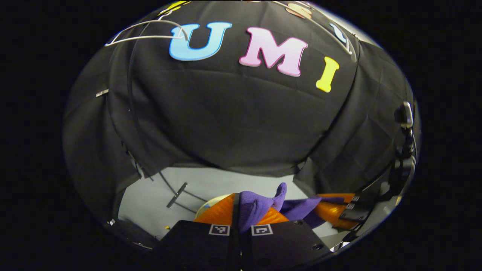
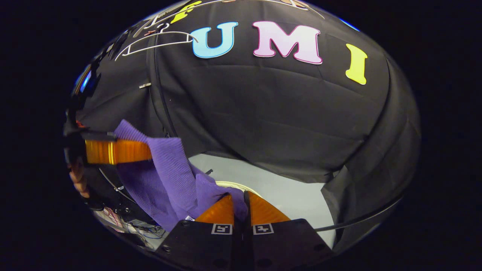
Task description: Grasp the clothes on the hanger with both hands and then place them into the laundry hamper below.
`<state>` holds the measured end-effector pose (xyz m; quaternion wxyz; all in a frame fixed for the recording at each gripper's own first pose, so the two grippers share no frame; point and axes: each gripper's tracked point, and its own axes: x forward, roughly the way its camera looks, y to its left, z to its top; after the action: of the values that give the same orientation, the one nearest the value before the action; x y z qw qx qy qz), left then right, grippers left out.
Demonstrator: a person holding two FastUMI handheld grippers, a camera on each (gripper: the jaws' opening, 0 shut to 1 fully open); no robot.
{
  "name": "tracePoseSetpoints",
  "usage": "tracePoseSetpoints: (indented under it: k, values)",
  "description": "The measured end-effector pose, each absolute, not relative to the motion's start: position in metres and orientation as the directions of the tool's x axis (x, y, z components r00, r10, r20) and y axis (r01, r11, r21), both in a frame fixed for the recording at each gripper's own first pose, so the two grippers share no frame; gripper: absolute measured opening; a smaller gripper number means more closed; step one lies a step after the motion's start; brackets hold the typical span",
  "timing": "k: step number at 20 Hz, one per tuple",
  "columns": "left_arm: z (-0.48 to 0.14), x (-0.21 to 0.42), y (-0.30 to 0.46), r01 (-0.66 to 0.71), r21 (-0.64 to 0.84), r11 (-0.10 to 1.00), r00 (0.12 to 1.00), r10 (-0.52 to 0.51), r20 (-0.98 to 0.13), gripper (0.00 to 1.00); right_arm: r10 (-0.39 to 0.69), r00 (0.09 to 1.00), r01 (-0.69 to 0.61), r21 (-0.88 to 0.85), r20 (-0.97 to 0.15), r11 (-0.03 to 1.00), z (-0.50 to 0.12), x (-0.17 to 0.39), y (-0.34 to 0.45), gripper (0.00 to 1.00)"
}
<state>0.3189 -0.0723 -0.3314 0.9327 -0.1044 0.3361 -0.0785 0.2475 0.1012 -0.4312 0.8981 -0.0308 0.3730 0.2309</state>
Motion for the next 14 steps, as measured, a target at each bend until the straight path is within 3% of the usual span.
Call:
tracePoseSetpoints:
  k: [3,7,12,13,14]
  values:
    - [-0.334,0.323,-0.077,0.106,-0.215,0.971,0.771,-0.217,-0.598,0.06,0.400,0.621,-0.429,0.135,-0.674,0.893,-0.428,0.253,0.103,0.05]
    - [-0.393,0.290,-0.067,0.112,-0.119,0.987,0.688,-0.164,-0.707,0.06,0.388,0.574,-0.433,0.136,-0.721,0.891,-0.451,0.242,0.102,0.02]
    - [-0.436,0.258,-0.062,0.181,-0.028,0.983,0.601,-0.133,-0.788,0.11,0.369,0.513,-0.422,0.146,-0.775,0.895,-0.475,0.229,0.098,0.08]
    - [-0.438,0.258,-0.064,0.198,-0.027,0.980,0.596,-0.142,-0.791,0.27,0.371,0.499,-0.419,0.156,-0.783,0.894,-0.480,0.225,0.097,0.13]
    - [-0.440,0.257,-0.066,0.212,-0.034,0.977,0.590,-0.155,-0.792,0.44,0.357,0.503,-0.411,0.145,-0.787,0.900,-0.480,0.226,0.093,0.31]
